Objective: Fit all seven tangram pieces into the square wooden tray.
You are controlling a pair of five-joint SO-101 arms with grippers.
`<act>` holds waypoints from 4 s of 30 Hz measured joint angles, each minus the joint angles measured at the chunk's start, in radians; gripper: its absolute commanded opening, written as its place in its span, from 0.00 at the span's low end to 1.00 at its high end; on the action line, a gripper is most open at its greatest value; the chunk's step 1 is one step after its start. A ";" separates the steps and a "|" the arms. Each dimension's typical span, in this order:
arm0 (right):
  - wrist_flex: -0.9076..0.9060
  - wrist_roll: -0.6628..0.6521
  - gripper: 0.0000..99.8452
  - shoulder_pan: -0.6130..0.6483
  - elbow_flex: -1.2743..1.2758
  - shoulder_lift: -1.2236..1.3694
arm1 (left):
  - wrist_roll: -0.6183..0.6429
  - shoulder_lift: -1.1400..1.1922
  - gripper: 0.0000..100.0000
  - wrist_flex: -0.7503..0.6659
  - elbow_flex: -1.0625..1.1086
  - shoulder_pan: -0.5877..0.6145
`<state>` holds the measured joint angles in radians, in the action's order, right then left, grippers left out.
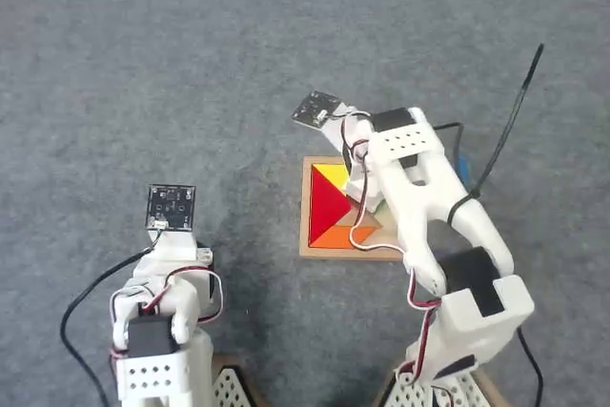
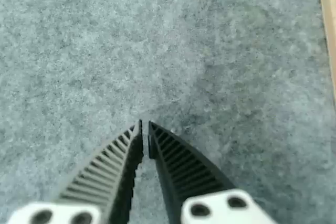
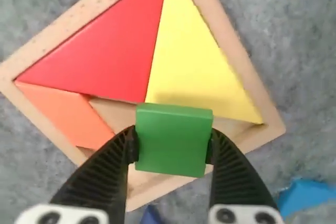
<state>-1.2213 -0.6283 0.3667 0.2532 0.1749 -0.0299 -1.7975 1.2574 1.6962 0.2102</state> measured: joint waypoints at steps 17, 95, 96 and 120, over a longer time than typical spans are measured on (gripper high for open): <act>0.012 0.023 0.20 0.000 0.011 0.000 | 0.000 0.000 0.02 0.000 0.000 0.000; 0.448 0.299 0.02 -0.166 0.479 -0.308 | 0.000 0.000 0.02 0.000 0.000 0.000; 0.450 0.293 0.02 -0.164 0.479 -0.302 | 0.000 0.000 0.02 0.000 0.000 0.000; 0.394 0.364 0.03 -0.313 0.479 -0.480 | 0.000 0.000 0.02 0.000 0.000 0.000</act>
<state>-0.8270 -0.2647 0.0537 0.7319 -0.3053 -0.0299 -1.7975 1.2574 1.6962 0.2102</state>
